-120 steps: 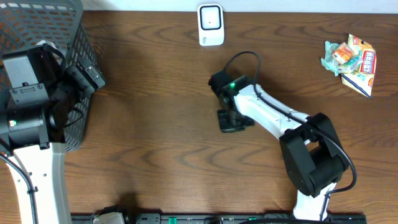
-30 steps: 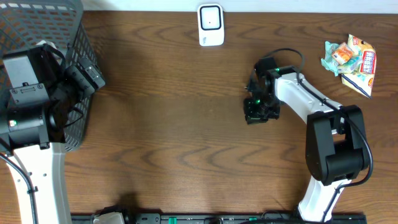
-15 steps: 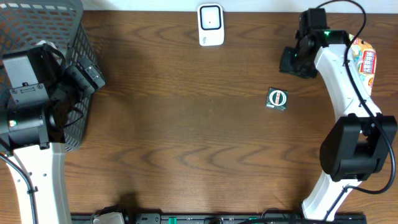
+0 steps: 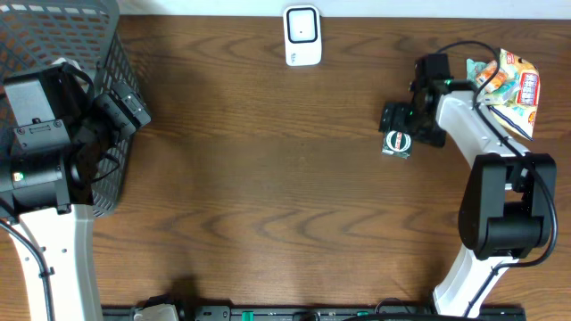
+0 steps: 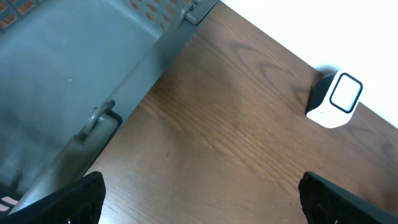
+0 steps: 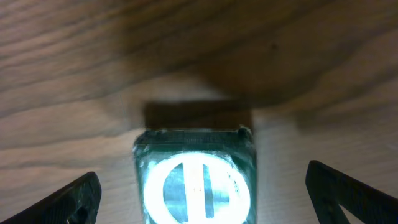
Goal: Scan the item barcode
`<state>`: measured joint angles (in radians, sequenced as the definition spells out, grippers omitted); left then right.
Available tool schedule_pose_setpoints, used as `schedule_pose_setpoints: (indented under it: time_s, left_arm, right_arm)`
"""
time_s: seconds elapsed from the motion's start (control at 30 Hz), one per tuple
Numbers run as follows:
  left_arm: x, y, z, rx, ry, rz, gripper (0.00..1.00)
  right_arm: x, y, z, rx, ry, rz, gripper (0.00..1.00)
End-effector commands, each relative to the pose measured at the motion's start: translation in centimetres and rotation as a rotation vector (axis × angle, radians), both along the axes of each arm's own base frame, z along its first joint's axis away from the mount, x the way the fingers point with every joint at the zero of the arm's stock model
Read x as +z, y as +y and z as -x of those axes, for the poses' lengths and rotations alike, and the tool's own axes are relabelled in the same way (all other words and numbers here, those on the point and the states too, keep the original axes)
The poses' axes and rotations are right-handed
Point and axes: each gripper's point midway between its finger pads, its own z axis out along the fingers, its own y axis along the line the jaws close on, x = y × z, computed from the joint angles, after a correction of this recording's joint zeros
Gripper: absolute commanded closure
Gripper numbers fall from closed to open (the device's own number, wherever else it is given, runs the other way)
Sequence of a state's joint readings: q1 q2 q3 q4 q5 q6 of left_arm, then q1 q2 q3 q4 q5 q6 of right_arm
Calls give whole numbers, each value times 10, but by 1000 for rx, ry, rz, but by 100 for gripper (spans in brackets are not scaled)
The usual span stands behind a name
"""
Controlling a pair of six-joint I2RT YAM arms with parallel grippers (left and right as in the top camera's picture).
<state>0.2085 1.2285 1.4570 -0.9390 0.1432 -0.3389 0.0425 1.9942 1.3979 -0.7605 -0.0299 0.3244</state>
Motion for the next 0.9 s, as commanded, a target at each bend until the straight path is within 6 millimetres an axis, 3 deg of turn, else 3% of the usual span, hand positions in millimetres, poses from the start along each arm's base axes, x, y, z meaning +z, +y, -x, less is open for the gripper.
schedule_pose_setpoints:
  time_s: [0.0,0.2,0.3,0.33,0.6,0.7,0.87]
  left_arm:
    - [0,3,1,2,5,-16,2]
    - [0,3,1,2,5,-16,2]
    - [0,3,1,2,4,-16,2]
    - [0,3,1,2,5,-16,2]
    - [0,3,1,2,4,-16,2]
    - [0,3,1,2,5,-16,2]
    - [0,3,1,2,5,-16,2]
  right_arm:
    - [-21,9,9,40,5,-4,2]
    - [-33,14,14,97,-5,-11,26]
    - [-29,45,17,304,-21,-123,29]
    - [-27,57,19,369,-31,-165,37]
    - [2,126,32,714,-84,-353,41]
    - [8,131,34,788,-70,-300,40]
    - [9,121,30,873,-48,-124,36]
